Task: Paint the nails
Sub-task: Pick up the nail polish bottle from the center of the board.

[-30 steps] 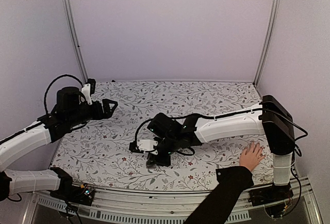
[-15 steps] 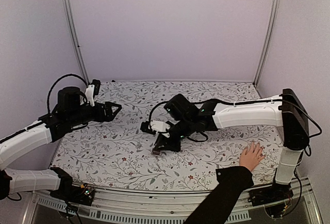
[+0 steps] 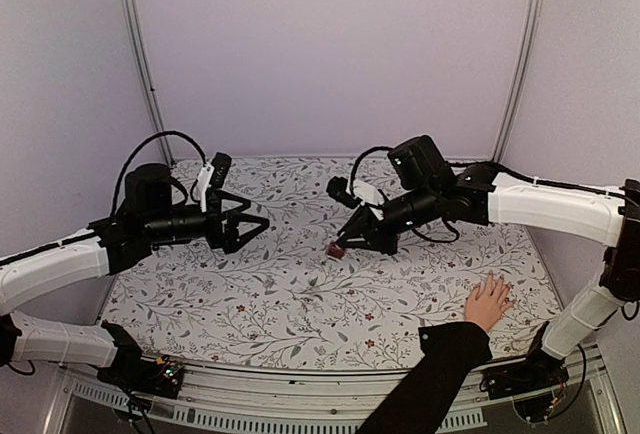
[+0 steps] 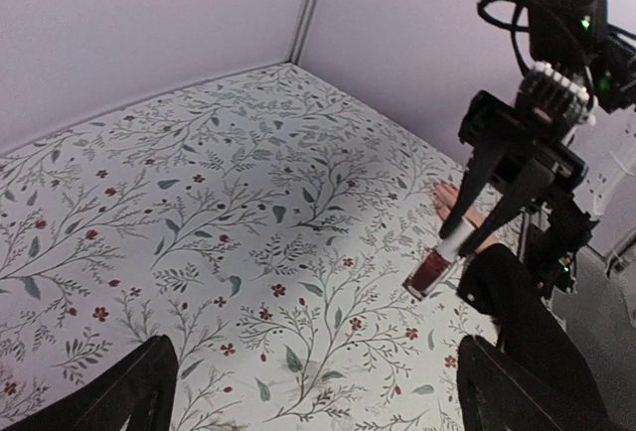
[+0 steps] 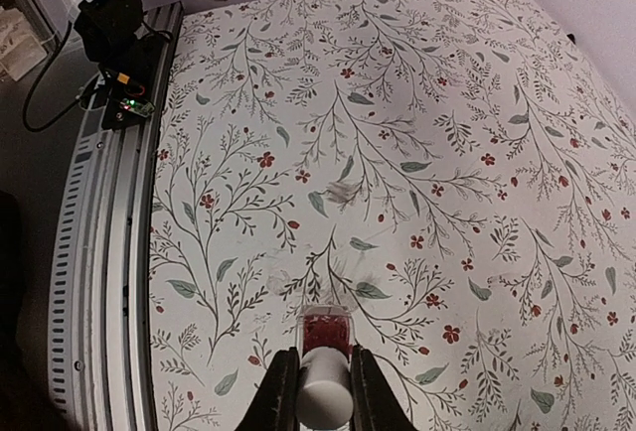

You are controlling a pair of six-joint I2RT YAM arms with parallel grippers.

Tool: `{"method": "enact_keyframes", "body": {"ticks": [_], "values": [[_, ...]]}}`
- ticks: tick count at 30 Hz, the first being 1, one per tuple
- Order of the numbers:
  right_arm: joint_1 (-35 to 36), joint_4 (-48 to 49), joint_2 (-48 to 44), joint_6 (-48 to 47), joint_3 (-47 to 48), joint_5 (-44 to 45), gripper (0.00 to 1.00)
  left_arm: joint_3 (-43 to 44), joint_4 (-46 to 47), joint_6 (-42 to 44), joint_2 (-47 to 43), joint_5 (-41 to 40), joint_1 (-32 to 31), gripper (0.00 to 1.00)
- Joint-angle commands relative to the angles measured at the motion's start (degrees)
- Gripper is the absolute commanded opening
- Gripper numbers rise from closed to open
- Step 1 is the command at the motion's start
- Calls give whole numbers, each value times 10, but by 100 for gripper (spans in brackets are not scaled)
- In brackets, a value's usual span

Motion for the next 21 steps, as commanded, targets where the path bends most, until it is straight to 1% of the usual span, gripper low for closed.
{"method": "enact_keyframes", "body": {"ticks": [1, 3, 7, 10, 13, 17, 21], "values": [[-2, -21, -58, -22, -17, -39, 0, 33, 31, 87, 41, 60, -75, 100], [-1, -27, -78, -29, -20, -42, 0, 45, 33, 117, 63, 60, -118, 99], [-2, -42, -105, -35, -21, -56, 0, 71, 43, 159, 109, 79, -159, 95], [-2, -59, -118, -40, -15, -72, 0, 84, 62, 187, 135, 81, -186, 88], [-2, -67, -129, -44, -14, -88, 0, 84, 104, 212, 150, 77, -210, 80], [-1, -66, -135, -42, -15, -94, 0, 101, 132, 213, 178, 55, -228, 68], [-1, -62, -133, -41, -16, -105, 0, 120, 142, 212, 210, 30, -243, 61]]}}
